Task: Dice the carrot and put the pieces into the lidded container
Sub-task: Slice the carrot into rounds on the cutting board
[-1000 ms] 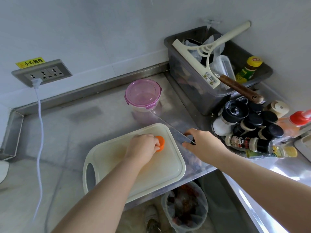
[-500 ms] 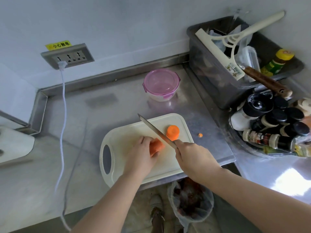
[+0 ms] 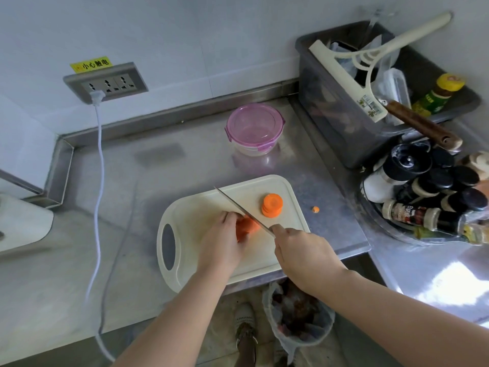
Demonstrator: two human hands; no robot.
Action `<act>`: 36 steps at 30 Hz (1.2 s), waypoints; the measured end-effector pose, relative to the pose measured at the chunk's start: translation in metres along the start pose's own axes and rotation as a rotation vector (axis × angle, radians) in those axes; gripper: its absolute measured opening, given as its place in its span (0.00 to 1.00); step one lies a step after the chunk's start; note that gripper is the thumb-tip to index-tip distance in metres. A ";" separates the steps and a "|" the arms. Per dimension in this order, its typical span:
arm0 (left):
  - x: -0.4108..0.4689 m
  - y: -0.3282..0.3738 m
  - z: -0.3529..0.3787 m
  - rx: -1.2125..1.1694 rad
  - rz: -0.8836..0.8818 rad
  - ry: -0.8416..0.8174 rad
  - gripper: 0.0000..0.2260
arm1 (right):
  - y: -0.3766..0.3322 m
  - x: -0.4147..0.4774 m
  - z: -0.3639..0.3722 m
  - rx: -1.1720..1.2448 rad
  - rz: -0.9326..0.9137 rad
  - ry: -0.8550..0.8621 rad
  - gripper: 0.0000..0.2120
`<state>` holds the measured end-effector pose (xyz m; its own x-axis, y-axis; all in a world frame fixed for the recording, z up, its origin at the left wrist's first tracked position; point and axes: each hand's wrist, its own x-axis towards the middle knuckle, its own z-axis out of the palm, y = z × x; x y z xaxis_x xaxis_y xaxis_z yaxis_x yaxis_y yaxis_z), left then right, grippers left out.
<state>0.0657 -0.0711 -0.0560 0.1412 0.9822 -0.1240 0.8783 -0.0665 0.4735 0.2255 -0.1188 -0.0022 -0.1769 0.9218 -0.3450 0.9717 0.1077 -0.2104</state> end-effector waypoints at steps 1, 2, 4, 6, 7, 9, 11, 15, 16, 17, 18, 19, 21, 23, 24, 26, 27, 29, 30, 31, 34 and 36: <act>-0.001 0.001 0.000 0.002 0.000 0.003 0.12 | 0.000 0.000 0.001 -0.007 0.000 0.001 0.12; -0.001 0.001 0.000 0.002 0.001 0.007 0.12 | 0.000 0.000 0.001 -0.012 0.001 0.004 0.12; -0.001 0.001 0.001 0.004 0.002 0.011 0.12 | -0.001 0.000 0.002 -0.024 0.006 0.006 0.12; -0.002 0.001 0.001 0.003 0.002 0.010 0.12 | -0.001 0.000 0.004 -0.040 0.015 -0.006 0.11; -0.002 0.000 0.002 0.002 0.002 0.009 0.12 | -0.001 0.000 0.004 -0.051 0.019 -0.014 0.11; -0.003 0.000 0.002 0.003 0.005 0.008 0.12 | -0.001 0.000 0.005 -0.078 0.025 -0.028 0.10; -0.003 0.000 0.003 0.004 0.019 0.019 0.11 | 0.000 0.002 0.005 -0.117 0.020 -0.034 0.10; -0.004 0.001 0.003 0.007 0.029 0.027 0.11 | -0.001 0.007 0.004 -0.131 0.026 -0.055 0.11; -0.003 0.001 0.002 0.007 0.029 0.027 0.11 | -0.001 0.008 0.005 -0.132 0.025 -0.063 0.11; -0.003 0.001 0.002 0.008 0.030 0.028 0.11 | -0.001 0.010 0.005 -0.138 0.020 -0.071 0.12; -0.003 0.001 0.002 0.011 0.032 0.026 0.11 | -0.001 0.011 0.005 -0.139 0.015 -0.080 0.13; -0.003 0.002 0.001 0.017 0.030 0.021 0.11 | -0.001 0.013 0.005 -0.136 0.012 -0.088 0.13; -0.002 0.002 -0.001 0.021 0.025 0.013 0.11 | -0.002 0.018 0.006 -0.127 0.015 -0.107 0.14; -0.003 0.003 -0.002 0.019 0.029 0.012 0.10 | -0.003 0.024 0.008 -0.118 0.020 -0.134 0.15; -0.004 0.003 -0.003 0.008 0.029 0.011 0.10 | -0.003 0.026 0.009 -0.108 0.026 -0.149 0.15; -0.004 0.004 -0.003 -0.003 0.032 0.008 0.10 | -0.004 0.031 0.013 -0.090 0.039 -0.171 0.15; -0.004 0.004 -0.003 0.003 0.030 0.001 0.11 | -0.005 0.031 0.014 -0.089 0.041 -0.176 0.15; -0.004 0.003 -0.004 0.014 0.023 -0.009 0.11 | -0.005 0.032 0.017 -0.087 0.037 -0.176 0.14; -0.005 0.003 -0.003 0.012 0.024 -0.016 0.11 | -0.004 0.033 0.018 -0.078 0.041 -0.179 0.14; -0.006 0.003 -0.003 0.004 0.028 -0.022 0.12 | -0.003 0.033 0.019 -0.058 0.056 -0.178 0.13; -0.012 -0.001 -0.005 -0.006 0.042 -0.046 0.14 | 0.000 0.036 0.018 0.013 0.095 -0.131 0.08; -0.013 -0.008 -0.008 -0.029 0.028 -0.021 0.14 | -0.002 0.033 0.015 0.065 0.089 -0.073 0.10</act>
<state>0.0527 -0.0820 -0.0510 0.1758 0.9760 -0.1285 0.8603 -0.0888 0.5020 0.2156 -0.0938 -0.0272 -0.1035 0.8966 -0.4306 0.9723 0.0000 -0.2339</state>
